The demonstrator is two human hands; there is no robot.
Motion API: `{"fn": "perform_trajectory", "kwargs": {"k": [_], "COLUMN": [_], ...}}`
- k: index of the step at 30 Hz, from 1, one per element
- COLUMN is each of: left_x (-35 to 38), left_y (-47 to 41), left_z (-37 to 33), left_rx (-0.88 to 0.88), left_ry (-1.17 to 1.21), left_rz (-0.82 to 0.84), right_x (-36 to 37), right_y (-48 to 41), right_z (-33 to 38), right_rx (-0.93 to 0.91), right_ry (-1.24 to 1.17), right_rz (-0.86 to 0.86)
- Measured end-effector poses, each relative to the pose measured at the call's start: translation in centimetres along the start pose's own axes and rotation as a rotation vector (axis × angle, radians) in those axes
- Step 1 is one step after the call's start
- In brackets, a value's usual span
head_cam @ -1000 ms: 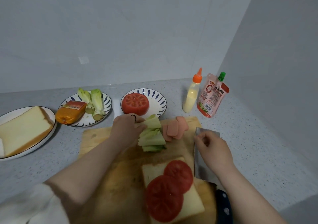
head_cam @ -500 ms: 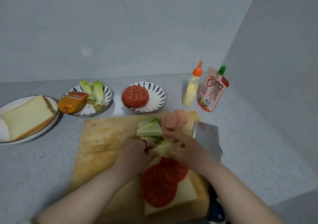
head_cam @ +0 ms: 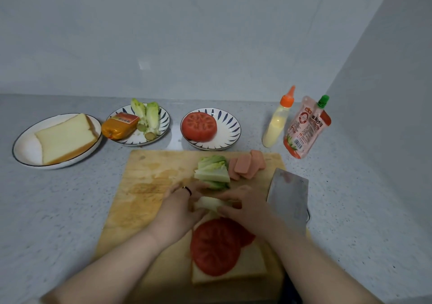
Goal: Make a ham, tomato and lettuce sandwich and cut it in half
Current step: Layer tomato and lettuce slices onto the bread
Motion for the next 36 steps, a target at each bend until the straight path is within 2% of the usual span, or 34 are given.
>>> {"fn": "perform_trajectory", "kwargs": {"k": [4,11,17,19,23,25,30,33,36], "left_x": [-0.5,-0.8,-0.3,-0.3,-0.7,-1.2,-2.3,-2.3,-1.7], "left_y": [1.1,1.6,1.5,1.6,1.9,1.9,0.6,-1.0,-3.1], "left_z": [0.5,0.4,0.3,0.6,1.3,1.2,1.0,1.1,1.2], "left_rx": [0.133,0.078,0.030,0.029,0.074,0.063,0.043,-0.024,0.015], "left_ry": [-0.227,-0.059,-0.092,-0.136,-0.214,-0.131,-0.017,-0.051,-0.231], "left_rz": [0.070,0.081,0.047,0.072,0.183,0.177,0.040,0.041,0.071], "right_x": [0.4,0.0,-0.3,-0.3,-0.1,-0.1,-1.6,-2.3,-2.3], "right_y": [0.3,0.5,1.1,1.2,1.4,1.5,0.2,-1.5,-3.2], "right_z": [0.4,0.8,0.6,0.4,0.0,-0.1,-0.2,-0.2,0.3], "right_rx": [-0.049,-0.027,0.012,-0.027,-0.186,-0.207,-0.134,-0.061,-0.027], "right_ry": [0.036,-0.089,-0.159,-0.070,0.325,0.337,0.155,0.229,0.284], "right_rz": [0.052,-0.012,0.057,0.035,-0.016,-0.031,-0.185,-0.219,-0.205]}}
Point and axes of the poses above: each hand's wrist, its own y-axis away from the middle knuckle, its own x-axis out of the palm, z = x × y, the point moved 1 cm from there along -y, towards the middle knuckle, and after that the axes turned 12 degrees about x, right-handed, at the moved point
